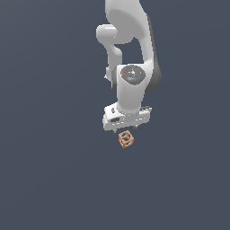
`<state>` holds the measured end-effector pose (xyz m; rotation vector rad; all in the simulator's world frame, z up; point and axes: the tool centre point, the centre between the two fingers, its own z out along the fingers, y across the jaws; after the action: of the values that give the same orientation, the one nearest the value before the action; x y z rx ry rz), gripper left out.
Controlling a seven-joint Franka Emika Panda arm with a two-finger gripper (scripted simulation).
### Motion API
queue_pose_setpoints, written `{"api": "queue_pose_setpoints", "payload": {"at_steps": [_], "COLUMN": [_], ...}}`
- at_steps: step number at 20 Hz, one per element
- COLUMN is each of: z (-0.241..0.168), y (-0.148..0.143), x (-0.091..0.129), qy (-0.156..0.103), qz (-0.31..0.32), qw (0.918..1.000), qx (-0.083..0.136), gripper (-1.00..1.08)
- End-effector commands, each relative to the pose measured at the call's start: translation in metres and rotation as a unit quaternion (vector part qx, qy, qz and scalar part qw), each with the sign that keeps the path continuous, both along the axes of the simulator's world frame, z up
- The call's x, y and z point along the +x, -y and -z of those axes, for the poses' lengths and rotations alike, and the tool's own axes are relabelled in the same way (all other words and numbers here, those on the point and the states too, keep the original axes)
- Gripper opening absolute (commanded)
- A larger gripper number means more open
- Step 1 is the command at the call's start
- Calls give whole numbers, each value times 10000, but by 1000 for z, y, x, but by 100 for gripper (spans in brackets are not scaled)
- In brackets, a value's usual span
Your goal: Pick up the object and move it to a goal position.
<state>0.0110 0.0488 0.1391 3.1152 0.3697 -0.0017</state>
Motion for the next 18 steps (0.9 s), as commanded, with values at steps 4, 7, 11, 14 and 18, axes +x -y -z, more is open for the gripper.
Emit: {"api": "queue_pose_setpoints", "payload": {"at_steps": [4, 7, 11, 14, 18], "z": [25, 36, 45, 49, 49], "y": [-5, -7, -9, -10, -10], "x": [2, 2, 2, 2, 2], "qy": [-2, -2, -1, 0, -4], "qz": [-581, -829, -1048, -1131, -1122], "qw": [9983, 9966, 9945, 9936, 9937], "qx": [7, 13, 20, 23, 23], "gripper": [100, 100, 100, 100, 100]}}
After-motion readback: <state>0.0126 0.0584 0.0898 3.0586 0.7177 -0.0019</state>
